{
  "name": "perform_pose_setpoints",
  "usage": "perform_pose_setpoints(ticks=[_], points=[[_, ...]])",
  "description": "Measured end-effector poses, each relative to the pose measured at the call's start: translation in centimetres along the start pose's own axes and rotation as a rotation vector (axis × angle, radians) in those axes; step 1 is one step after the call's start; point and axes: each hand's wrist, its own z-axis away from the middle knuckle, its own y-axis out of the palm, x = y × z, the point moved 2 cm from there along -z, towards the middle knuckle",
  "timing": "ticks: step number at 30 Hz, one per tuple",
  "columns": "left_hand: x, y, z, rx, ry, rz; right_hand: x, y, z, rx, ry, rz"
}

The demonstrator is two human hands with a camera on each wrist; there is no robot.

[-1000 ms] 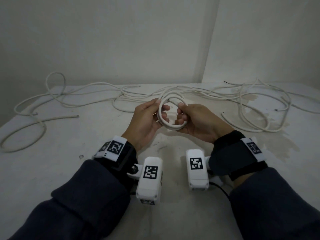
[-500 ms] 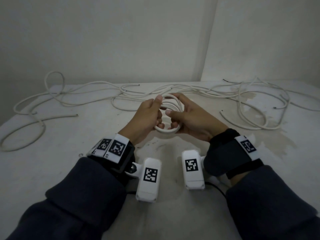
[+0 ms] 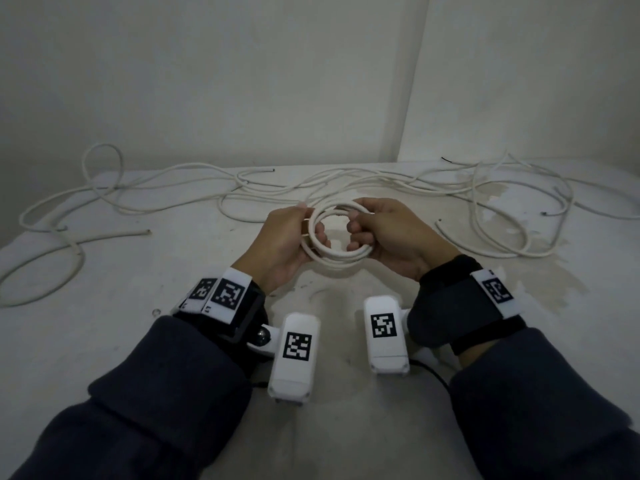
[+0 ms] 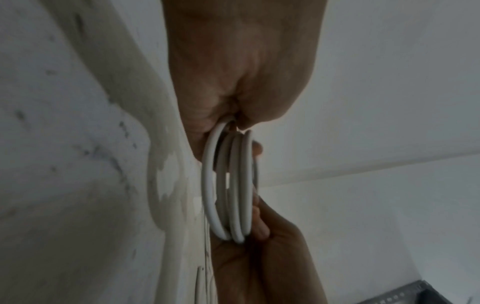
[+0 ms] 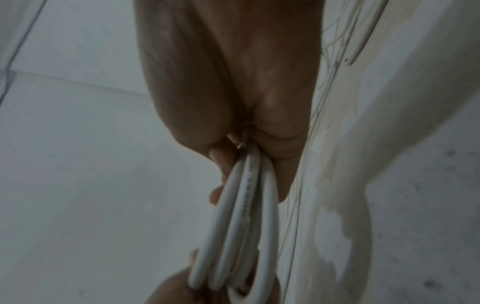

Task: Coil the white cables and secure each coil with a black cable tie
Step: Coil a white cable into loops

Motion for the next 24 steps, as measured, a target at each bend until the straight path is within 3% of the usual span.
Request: perform_pose_setpoints(ticks=[3, 5, 7, 13, 16, 20, 24], points=[[0.2, -0.6, -0.2, -0.087, -0.02, 0.132, 0.4, -0.8, -0.3, -0.103, -0.005, -0.283], [0.3, -0.7, -0.3, -0.07, -0.045, 0.202, 0.4, -1.5, -0.5, -0.205, -0.044, -0.462], [0.5, -0.3, -0.3, -0.011, -0.05, 0.112, 0.3, -2.0, -0.8, -0.297, -0.092, -0.585], [0.6, 0.4, -0.1, 0.085, -0.018, -0.033, -0.1, -3.2, -0.9, -0.491, -0.168, -0.627], [0.2, 0.1, -0.2, 0.024, 0.079, -0.083, 0.1, -3.0, -0.7, -0.423, -0.184, -0.452], [-1.1, -1.1, -0.2, -0.084, 0.264, -0.07, 0.3, -1.9, -0.4, -0.161, -0.145, -0.162], [-1.1, -0.6, 0.4, 0.046, 0.207, -0.171, 0.0, -0.5, -0.2, -0.03, -0.116, 0.204]])
